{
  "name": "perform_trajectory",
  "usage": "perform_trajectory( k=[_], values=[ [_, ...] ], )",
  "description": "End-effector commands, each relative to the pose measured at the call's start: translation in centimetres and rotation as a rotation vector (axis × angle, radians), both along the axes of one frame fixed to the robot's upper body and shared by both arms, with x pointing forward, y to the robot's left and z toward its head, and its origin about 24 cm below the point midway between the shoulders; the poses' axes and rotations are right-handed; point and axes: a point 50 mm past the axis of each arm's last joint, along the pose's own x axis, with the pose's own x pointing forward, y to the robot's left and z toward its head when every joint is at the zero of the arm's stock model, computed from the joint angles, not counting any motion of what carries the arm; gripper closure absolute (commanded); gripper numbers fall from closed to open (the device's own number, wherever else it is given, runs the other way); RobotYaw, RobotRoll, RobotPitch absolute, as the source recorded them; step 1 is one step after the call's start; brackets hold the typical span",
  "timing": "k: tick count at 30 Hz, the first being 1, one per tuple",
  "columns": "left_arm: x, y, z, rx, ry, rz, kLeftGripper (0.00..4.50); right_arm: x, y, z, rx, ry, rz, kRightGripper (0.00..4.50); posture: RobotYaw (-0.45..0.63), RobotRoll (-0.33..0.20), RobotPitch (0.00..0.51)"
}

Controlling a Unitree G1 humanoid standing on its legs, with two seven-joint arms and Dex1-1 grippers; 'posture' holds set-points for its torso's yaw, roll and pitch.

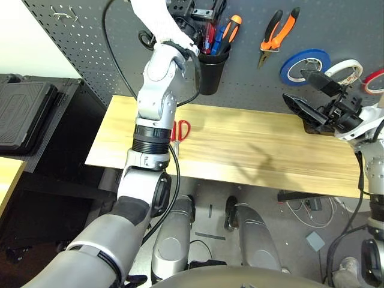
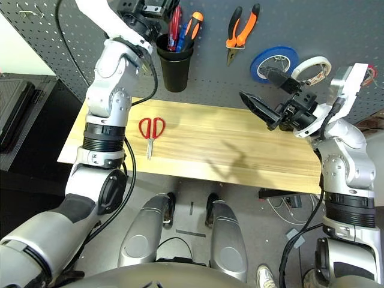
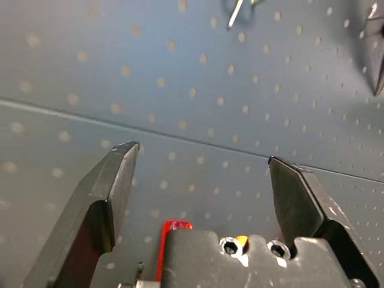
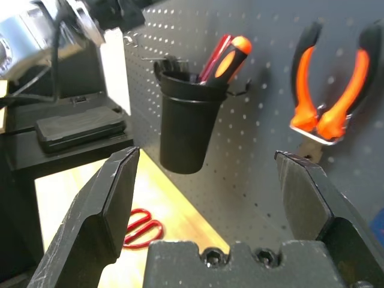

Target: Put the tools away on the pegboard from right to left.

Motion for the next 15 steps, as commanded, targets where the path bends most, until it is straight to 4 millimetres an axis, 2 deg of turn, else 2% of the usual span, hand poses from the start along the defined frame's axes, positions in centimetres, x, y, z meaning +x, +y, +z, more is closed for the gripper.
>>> perform_trajectory(
  k=[1, 5, 9, 13, 15],
  values=[
    [-1.8, 1.0, -0.4, 0.041, -0.004, 0.009, 0.01, -0.2, 0.6, -0.7, -0.010, 0.029, 0.029, 0.00, 0.18, 0.000, 0.212],
    [-3.8, 2.7, -2.9, 0.094, 0.087, 0.029, 0.01, -0.5, 1.1, -1.5, -0.036, 0.076, 0.054, 0.00, 0.20, 0.000, 0.217],
    [-4.9, 4.5, -8.5, 0.183, 0.290, 0.090, 0.01, -0.3, 2.1, -3.1, -0.106, 0.154, 0.059, 0.00, 0.22, 0.000, 0.226],
    [-5.3, 5.6, -12.8, 0.244, 0.460, 0.136, 0.01, 0.3, 3.4, -4.7, -0.205, 0.223, 0.047, 0.00, 0.24, 0.000, 0.239],
    [-5.1, 6.5, -15.0, 0.277, 0.589, 0.206, 0.01, 0.6, 4.2, -6.3, -0.277, 0.286, 0.039, 0.00, 0.24, 0.000, 0.243]
  ],
)
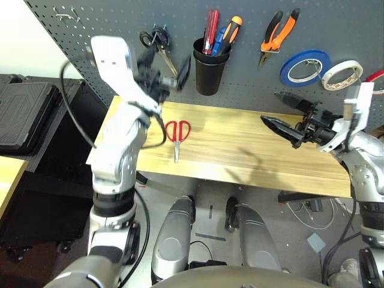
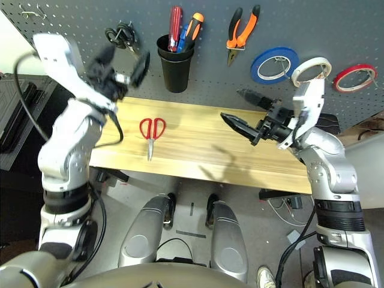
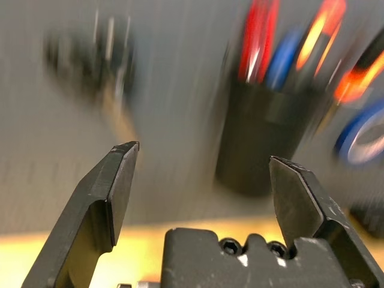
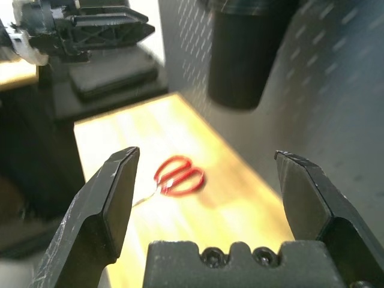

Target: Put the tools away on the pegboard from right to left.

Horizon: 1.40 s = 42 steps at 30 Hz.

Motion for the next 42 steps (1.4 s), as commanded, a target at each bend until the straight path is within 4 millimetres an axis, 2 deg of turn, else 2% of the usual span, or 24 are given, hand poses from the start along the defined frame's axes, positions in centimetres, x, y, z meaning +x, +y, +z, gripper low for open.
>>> perform_trajectory(
  k=[1, 5, 9, 14, 16, 23, 31, 34, 42],
  values=[
    [0.2, 0.8, -2.8, 0.068, 0.162, 0.085, 0.01, 0.5, 1.0, -2.8, -0.131, 0.112, -0.028, 0.00, 0.24, 0.000, 0.243],
    [0.7, 1.4, -4.9, 0.097, 0.262, 0.146, 0.01, 1.4, 1.8, -5.4, -0.272, 0.223, -0.080, 0.00, 0.25, 0.000, 0.253],
    [1.2, 1.7, -6.8, 0.135, 0.335, 0.188, 0.01, 2.3, 2.4, -7.2, -0.365, 0.296, -0.126, 0.00, 0.25, 0.000, 0.270],
    [2.4, 2.8, -9.8, 0.181, 0.430, 0.285, 0.01, 3.1, 3.9, -8.5, -0.410, 0.301, -0.144, 0.00, 0.26, 0.000, 0.287],
    [2.9, 3.2, -11.1, 0.209, 0.483, 0.309, 0.01, 3.3, 4.6, -8.8, -0.414, 0.304, -0.149, 0.00, 0.26, 0.000, 0.293],
    [5.0, 4.1, -13.7, 0.205, 0.545, 0.374, 0.01, 3.0, 6.3, -9.8, -0.439, 0.328, -0.140, 0.00, 0.24, 0.000, 0.307],
    [6.9, 4.6, -15.1, 0.214, 0.591, 0.426, 0.01, 2.8, 7.7, -10.2, -0.444, 0.329, -0.132, 0.00, 0.21, 0.000, 0.313],
    [6.9, 4.9, -16.3, 0.236, 0.640, 0.448, 0.01, 2.9, 7.8, -10.1, -0.441, 0.329, -0.133, 0.00, 0.21, 0.000, 0.311],
    [6.1, 3.8, -18.3, 0.242, 0.700, 0.398, 0.01, 3.1, 7.1, -9.9, -0.448, 0.321, -0.154, 0.00, 0.17, 0.000, 0.292]
  ],
)
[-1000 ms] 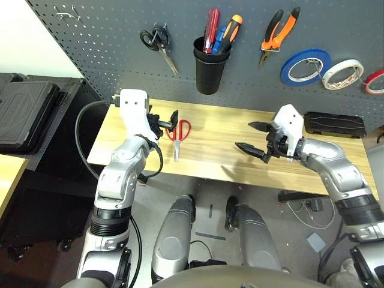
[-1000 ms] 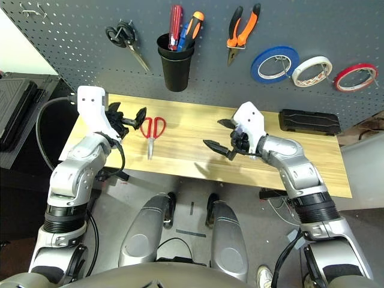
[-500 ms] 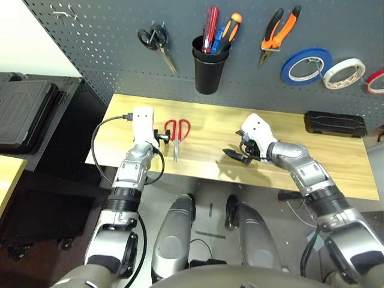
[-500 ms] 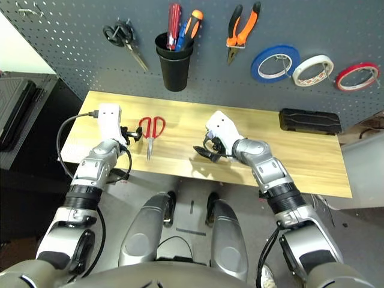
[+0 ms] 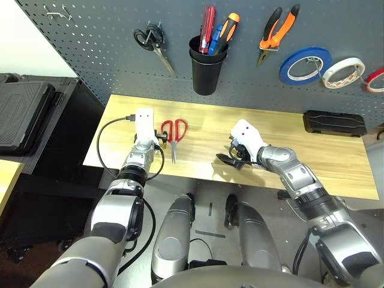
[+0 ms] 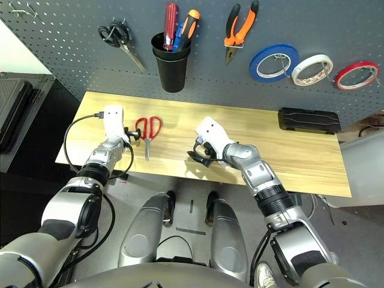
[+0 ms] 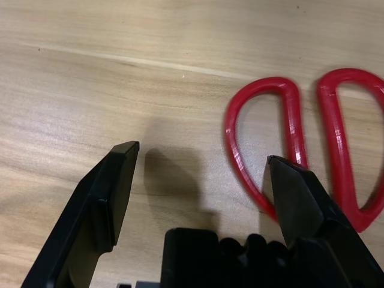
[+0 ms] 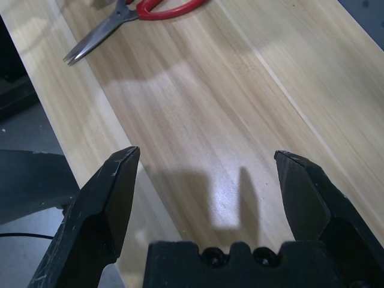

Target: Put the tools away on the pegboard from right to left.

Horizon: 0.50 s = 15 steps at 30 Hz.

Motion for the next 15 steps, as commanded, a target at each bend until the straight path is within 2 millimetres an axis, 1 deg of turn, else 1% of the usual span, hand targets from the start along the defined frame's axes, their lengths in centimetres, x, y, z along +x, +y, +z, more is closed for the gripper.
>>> perform_trajectory(
  k=[1, 4, 5, 6, 8, 12, 15],
  values=[
    [-1.5, -0.5, -2.6, -0.004, 0.105, -0.017, 0.01, -0.1, -0.5, -0.3, -0.010, 0.014, -0.016, 0.00, 0.17, 0.000, 0.289],
    [-1.6, -0.9, -2.8, -0.011, 0.115, -0.036, 0.01, -0.1, -0.6, -0.2, -0.010, 0.007, -0.008, 0.00, 0.18, 0.000, 0.285],
    [-1.7, -1.0, -2.9, -0.012, 0.119, -0.041, 0.39, -0.1, -0.5, -0.1, -0.005, 0.003, 0.008, 0.00, 0.18, 0.000, 0.285],
    [-1.7, -1.1, -2.9, -0.012, 0.121, -0.044, 0.63, -0.2, -0.5, 0.0, 0.000, 0.001, 0.018, 0.00, 0.18, 0.000, 0.283],
    [-1.8, -1.3, -3.0, -0.013, 0.122, -0.052, 1.35, -0.3, -0.2, 0.1, 0.015, -0.007, 0.042, 0.00, 0.19, 0.000, 0.279],
    [-1.9, -1.5, -3.1, -0.033, 0.117, -0.050, 3.00, -0.4, 0.0, 0.2, 0.024, -0.018, 0.087, 0.00, 0.20, 0.000, 0.275],
    [-2.0, -1.6, -3.1, -0.047, 0.098, -0.038, 4.11, -0.5, 0.0, 0.4, 0.028, -0.027, 0.129, 0.00, 0.21, 0.000, 0.270]
  ],
)
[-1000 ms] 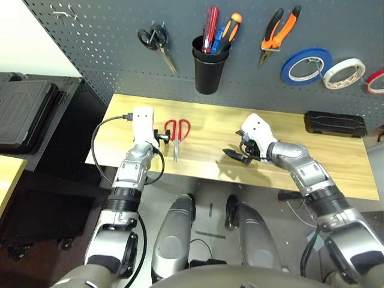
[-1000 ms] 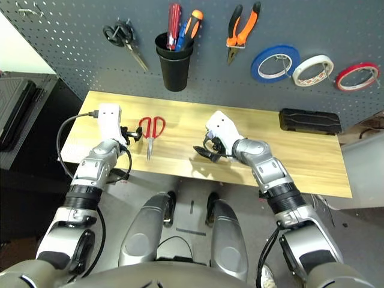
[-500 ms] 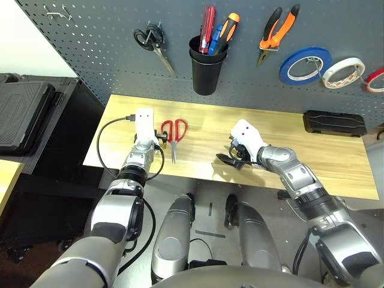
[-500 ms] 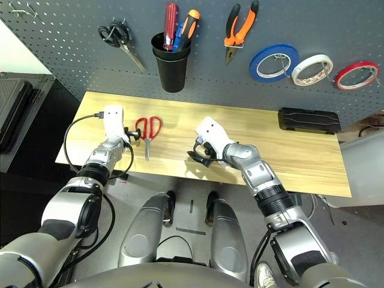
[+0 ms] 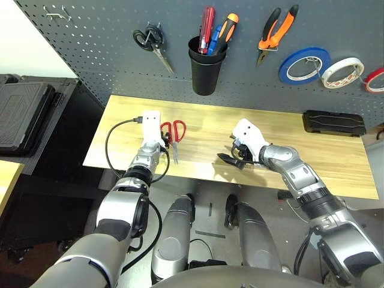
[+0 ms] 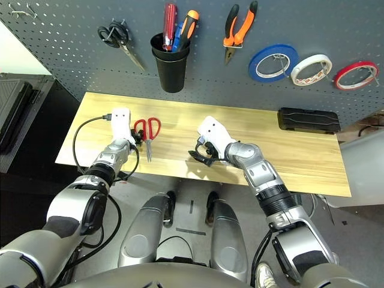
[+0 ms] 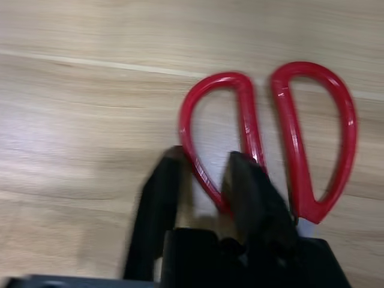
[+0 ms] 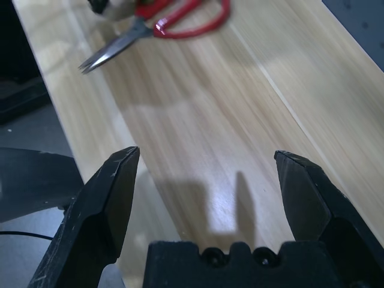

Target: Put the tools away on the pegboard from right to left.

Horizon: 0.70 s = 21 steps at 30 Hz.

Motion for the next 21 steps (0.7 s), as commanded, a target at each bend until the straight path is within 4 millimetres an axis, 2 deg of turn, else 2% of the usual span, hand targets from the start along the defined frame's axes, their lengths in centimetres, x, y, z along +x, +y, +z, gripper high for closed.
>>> perform_trajectory(
  k=[1, 6, 14, 21],
  values=[
    [-1.7, 0.2, -2.2, -0.015, 0.085, 0.026, 4.46, -0.4, -0.1, -0.1, 0.010, -0.003, 0.054, 0.00, 0.21, 0.000, 0.268],
    [-2.0, -0.1, -1.5, -0.083, 0.014, 0.065, 4.46, -0.5, -0.4, 0.2, 0.025, -0.042, 0.107, 0.00, 0.23, 0.000, 0.253],
    [-4.4, -0.1, 3.2, -0.242, -0.218, 0.115, 4.46, 0.1, -1.8, 2.0, 0.126, -0.183, 0.149, 0.00, 0.27, 0.000, 0.242],
    [-7.0, 0.9, 7.0, -0.369, -0.443, 0.083, 4.46, -0.1, -3.4, 4.5, 0.348, -0.351, 0.180, 0.00, 0.30, 0.000, 0.239]
  ],
)
